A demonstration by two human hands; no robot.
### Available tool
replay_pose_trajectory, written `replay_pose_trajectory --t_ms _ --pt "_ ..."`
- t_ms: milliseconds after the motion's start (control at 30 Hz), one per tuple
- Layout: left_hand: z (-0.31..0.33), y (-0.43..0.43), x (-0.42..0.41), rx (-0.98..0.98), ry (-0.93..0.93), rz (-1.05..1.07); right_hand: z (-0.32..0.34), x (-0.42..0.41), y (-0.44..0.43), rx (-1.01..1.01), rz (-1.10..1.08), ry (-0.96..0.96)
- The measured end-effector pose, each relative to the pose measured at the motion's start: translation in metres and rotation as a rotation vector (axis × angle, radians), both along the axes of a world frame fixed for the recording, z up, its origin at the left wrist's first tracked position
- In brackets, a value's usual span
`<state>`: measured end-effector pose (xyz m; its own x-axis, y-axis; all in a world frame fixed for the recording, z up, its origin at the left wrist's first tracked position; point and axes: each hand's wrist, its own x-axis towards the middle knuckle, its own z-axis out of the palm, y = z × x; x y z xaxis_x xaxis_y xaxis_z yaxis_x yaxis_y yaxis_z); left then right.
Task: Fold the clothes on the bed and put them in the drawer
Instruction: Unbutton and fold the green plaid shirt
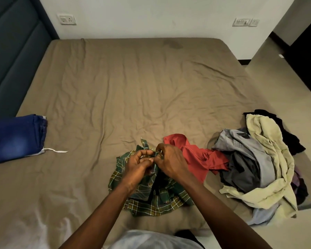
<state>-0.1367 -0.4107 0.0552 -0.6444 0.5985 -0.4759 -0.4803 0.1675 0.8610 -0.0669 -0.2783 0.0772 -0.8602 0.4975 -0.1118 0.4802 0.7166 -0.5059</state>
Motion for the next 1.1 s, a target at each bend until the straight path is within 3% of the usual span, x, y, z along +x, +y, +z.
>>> replay_pose_trajectory --t_ms 267,400,600,800,933,1100 --pt "-0.004 0.019 -0.008 0.088 -0.334 0.121 -0.018 -0.015 -0.006 0.357 0.010 -0.004" --pt "-0.006 0.029 -0.016 0.097 -0.396 0.156 -0.011 -0.021 -0.008 0.350 -0.012 0.027" --pt "-0.010 0.032 -0.021 -0.021 -0.253 0.336 -0.004 -0.010 -0.014 -0.120 -0.082 0.217" --pt "-0.009 0.030 -0.016 0.033 -0.204 0.334 -0.005 -0.010 -0.003 -0.761 -0.476 0.330" --pt "-0.013 0.028 -0.013 0.060 -0.185 0.254 -0.009 -0.010 0.006 -0.816 -0.423 0.310" --pt "-0.017 0.024 -0.016 0.117 -0.223 0.181 -0.003 -0.011 0.014 -1.119 -0.429 0.246"
